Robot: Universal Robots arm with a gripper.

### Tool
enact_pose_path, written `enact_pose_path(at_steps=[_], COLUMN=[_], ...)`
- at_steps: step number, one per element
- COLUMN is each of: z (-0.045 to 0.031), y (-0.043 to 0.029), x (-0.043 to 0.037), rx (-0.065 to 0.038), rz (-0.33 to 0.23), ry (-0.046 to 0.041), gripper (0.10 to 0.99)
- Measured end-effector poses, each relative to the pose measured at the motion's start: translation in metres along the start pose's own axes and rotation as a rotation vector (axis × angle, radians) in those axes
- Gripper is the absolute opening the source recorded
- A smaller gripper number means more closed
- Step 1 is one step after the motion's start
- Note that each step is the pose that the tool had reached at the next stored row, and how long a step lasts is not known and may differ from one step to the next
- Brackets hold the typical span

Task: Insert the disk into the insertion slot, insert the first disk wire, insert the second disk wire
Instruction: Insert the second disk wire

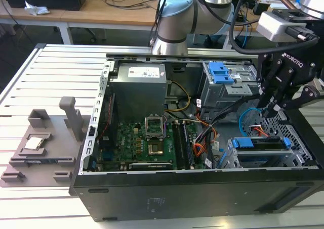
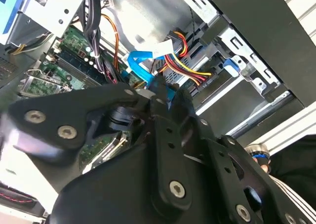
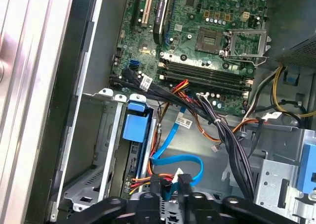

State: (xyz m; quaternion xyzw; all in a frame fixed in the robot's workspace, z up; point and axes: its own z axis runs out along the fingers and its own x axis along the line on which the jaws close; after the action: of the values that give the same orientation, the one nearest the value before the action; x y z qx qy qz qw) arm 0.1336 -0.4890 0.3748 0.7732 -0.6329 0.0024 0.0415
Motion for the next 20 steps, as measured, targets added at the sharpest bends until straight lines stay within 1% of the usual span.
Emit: enact_pose_path(at_steps=[2, 8, 11, 12, 15, 17, 18, 20], z=[0.0000, 0.0001, 0.0003, 0.0005, 0.0013, 0.0023, 0.0027, 0.0043], y=[0.0000, 0.0000, 0.0009, 0.0013, 0.0034, 0.0053, 0.0060, 0.0086], x=[0.0000, 0.0001, 0.0047, 0.0070, 0.0172, 0.0263, 0.0293, 0.0419], rx=[0.000, 0.000, 0.000, 0.000, 0.000, 0.000, 0.000, 0.000], rz=[0.000, 0.000, 0.000, 0.000, 0.000, 0.000, 0.000, 0.000], ry=[0.0007, 0.0019, 0.0021, 0.0019, 0.0020, 0.0019, 0.0019, 0.0020], gripper=[0.165, 0.165, 0.165, 0.165, 0.165, 0.165, 0.165, 0.165])
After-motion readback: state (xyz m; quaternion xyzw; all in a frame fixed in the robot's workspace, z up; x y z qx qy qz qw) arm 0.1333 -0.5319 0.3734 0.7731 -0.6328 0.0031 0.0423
